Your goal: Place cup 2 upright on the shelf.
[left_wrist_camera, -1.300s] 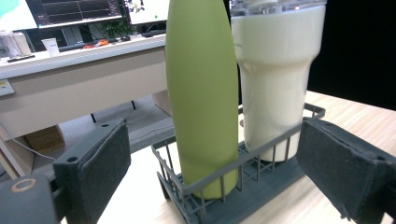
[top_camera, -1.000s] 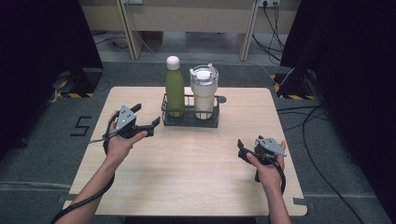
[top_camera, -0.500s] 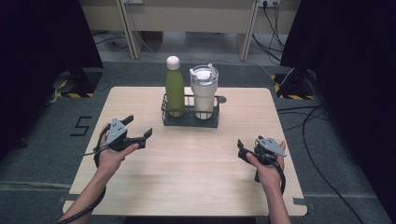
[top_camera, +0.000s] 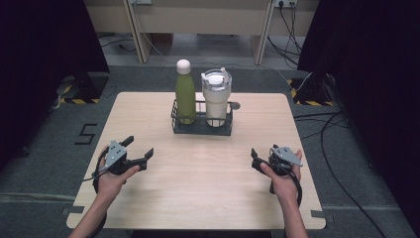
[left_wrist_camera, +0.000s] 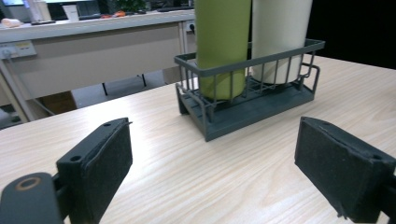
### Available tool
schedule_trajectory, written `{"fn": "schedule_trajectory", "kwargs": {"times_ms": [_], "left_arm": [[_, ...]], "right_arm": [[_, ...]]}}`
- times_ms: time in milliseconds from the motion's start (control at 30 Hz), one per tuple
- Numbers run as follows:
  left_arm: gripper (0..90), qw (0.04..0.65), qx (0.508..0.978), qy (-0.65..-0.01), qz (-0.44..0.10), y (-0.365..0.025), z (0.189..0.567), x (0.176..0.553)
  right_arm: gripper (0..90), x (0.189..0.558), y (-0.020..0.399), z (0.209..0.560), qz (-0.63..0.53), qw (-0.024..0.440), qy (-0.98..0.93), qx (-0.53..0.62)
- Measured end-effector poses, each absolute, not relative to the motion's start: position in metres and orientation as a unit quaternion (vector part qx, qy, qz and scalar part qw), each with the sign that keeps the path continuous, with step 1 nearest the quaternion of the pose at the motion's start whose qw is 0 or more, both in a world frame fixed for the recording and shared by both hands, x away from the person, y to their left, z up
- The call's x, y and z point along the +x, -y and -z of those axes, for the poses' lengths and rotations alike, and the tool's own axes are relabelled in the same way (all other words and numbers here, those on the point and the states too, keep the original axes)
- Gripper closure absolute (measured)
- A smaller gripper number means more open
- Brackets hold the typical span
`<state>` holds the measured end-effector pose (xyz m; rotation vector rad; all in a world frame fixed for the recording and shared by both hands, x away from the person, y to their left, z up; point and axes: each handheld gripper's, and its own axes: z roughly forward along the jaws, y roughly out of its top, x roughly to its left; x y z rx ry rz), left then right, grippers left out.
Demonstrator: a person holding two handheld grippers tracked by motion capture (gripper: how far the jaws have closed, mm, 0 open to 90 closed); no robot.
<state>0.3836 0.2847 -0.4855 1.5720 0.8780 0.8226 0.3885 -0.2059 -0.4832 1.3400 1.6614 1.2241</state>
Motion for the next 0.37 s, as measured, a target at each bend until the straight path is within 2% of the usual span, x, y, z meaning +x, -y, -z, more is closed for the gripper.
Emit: {"fn": "schedule_trajectory", "kwargs": {"times_ms": [367], "left_arm": [[11.4,0.546,0.665,-0.37,-0.349,-0.2853,0.4892,0.3784]], "right_arm": [[14.9,0.3884,0.2062,0.4825,-0.47,0.335,-0.637,0.511]]}}
